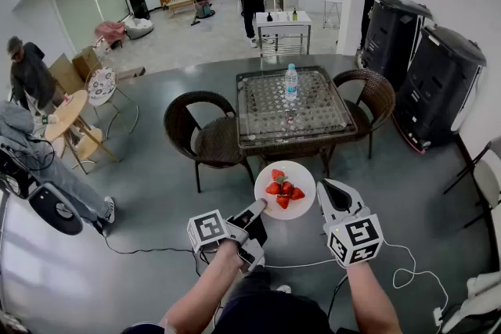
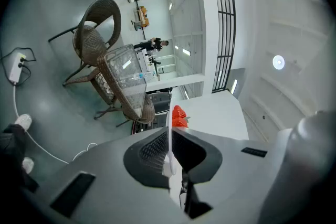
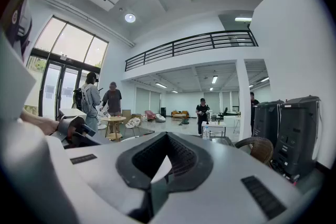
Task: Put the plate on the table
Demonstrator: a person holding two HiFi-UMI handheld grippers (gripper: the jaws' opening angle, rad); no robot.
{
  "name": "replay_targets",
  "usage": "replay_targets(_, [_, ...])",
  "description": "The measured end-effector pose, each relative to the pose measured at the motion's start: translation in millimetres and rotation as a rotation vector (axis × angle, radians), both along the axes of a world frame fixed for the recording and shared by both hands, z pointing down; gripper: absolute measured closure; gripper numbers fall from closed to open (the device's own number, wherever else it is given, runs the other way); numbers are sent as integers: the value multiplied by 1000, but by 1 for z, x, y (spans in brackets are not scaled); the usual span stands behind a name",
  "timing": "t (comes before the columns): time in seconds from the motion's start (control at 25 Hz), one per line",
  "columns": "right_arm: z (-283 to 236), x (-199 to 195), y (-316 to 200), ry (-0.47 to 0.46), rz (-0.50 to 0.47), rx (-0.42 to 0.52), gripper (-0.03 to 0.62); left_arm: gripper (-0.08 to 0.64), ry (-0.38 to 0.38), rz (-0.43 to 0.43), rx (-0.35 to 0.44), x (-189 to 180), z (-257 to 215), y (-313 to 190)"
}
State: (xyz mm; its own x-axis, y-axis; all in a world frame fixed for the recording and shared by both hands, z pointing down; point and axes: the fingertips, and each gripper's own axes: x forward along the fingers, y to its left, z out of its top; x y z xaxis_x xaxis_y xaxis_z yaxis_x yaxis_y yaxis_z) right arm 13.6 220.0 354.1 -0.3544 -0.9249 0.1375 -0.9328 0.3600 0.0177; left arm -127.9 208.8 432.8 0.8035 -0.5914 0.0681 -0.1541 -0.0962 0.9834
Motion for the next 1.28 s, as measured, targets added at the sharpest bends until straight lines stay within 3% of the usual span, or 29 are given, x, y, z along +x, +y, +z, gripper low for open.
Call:
replay_targets(0.8, [8, 16, 0, -30, -29, -11, 588, 541, -10, -36, -16, 11, 12, 3])
replay_targets(1.28, [18, 36, -40, -15, -20, -12, 588, 541, -13, -34, -22, 29, 27, -43])
